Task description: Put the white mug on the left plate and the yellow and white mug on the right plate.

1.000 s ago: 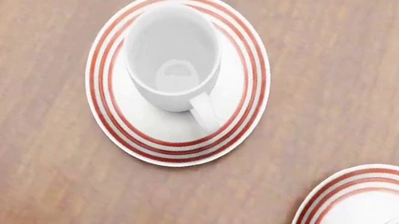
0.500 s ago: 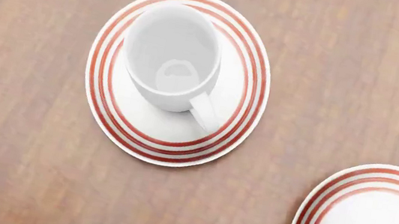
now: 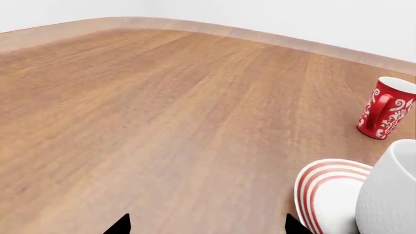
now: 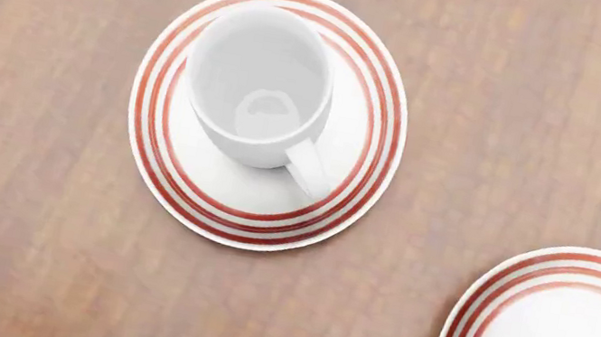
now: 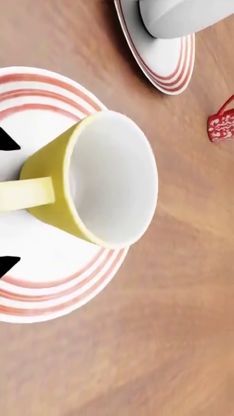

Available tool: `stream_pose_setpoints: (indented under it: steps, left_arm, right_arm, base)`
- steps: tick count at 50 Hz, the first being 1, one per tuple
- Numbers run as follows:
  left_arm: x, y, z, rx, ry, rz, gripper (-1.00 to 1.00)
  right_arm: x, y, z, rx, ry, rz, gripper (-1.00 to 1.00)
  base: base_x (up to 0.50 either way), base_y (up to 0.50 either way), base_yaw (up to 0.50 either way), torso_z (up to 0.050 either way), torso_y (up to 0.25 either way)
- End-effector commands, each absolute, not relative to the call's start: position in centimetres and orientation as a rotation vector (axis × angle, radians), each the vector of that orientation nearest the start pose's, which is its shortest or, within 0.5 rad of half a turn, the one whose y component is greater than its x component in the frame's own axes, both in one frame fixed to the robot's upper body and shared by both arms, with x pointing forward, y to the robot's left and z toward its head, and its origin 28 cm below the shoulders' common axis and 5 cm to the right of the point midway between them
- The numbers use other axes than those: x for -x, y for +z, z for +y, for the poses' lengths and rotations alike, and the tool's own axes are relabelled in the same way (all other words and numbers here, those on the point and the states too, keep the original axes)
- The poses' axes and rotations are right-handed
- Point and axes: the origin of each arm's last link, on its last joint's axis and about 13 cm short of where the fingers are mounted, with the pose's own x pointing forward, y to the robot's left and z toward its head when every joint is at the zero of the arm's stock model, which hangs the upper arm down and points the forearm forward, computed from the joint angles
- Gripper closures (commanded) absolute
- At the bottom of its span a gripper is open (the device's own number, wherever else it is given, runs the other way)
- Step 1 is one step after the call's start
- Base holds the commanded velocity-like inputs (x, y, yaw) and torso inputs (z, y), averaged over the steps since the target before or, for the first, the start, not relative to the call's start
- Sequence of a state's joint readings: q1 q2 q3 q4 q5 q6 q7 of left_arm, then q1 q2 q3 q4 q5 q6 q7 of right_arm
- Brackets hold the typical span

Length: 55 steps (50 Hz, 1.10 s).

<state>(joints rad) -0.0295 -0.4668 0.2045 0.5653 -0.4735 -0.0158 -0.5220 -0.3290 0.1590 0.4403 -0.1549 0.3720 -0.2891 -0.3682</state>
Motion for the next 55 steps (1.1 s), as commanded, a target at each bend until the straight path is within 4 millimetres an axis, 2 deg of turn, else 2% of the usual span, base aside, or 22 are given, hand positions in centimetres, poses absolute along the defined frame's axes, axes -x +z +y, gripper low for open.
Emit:
stream_pose_setpoints:
  steps: [1,14,30,36,40,50,53,55]
  left_arm:
    - [-19.5,13.1,22.7,0.161,0.081,-0.395,-1.00]
    - [-19.6,13.1,22.7,0.159,0.080,-0.394,-1.00]
    - [-19.7,13.1,22.7,0.159,0.080,-0.391,-1.00]
    - [-19.6,13.3,22.4,0.161,0.061,-0.398,-1.00]
    - [-19.7,13.6,21.8,0.171,0.026,-0.403,-1.00]
    - [-21.5,18.4,20.2,0.124,-0.097,-0.454,-1.00]
    - [-22.5,20.2,19.9,0.115,-0.133,-0.461,-1.00]
    - [-23.5,21.0,19.7,0.114,-0.160,-0.452,-1.00]
  right_arm:
    - [-11.7,3.6,-22.1,-0.011,-0.077,-0.281,-1.00]
    - [-10.8,5.2,-21.9,-0.024,-0.047,-0.462,-1.00]
    - [-10.2,7.3,-21.9,-0.030,-0.023,-0.579,-1.00]
    - [-10.5,8.6,-22.1,-0.042,-0.043,-0.615,-1.00]
    - [-11.6,10.1,-22.1,-0.052,-0.045,-0.630,-1.00]
    - [-15.4,13.3,-22.6,-0.074,-0.066,-0.661,-1.00]
    - [-16.8,14.5,-23.0,-0.092,-0.079,-0.670,-1.00]
    - [-18.0,14.6,-23.1,-0.071,-0.094,-0.663,-1.00]
  base:
    - [0.00,0.00,0.00,0.000,0.000]
    - [0.00,0.00,0.00,0.000,0.000]
    - [0.00,0.00,0.00,0.000,0.000]
    - [0.00,0.00,0.00,0.003,0.000]
    - [0.00,0.00,0.00,0.000,0.000]
    - [0.00,0.00,0.00,0.000,0.000]
    - [0.00,0.00,0.00,0.000,0.000]
    - [0.00,0.00,0.00,0.000,0.000]
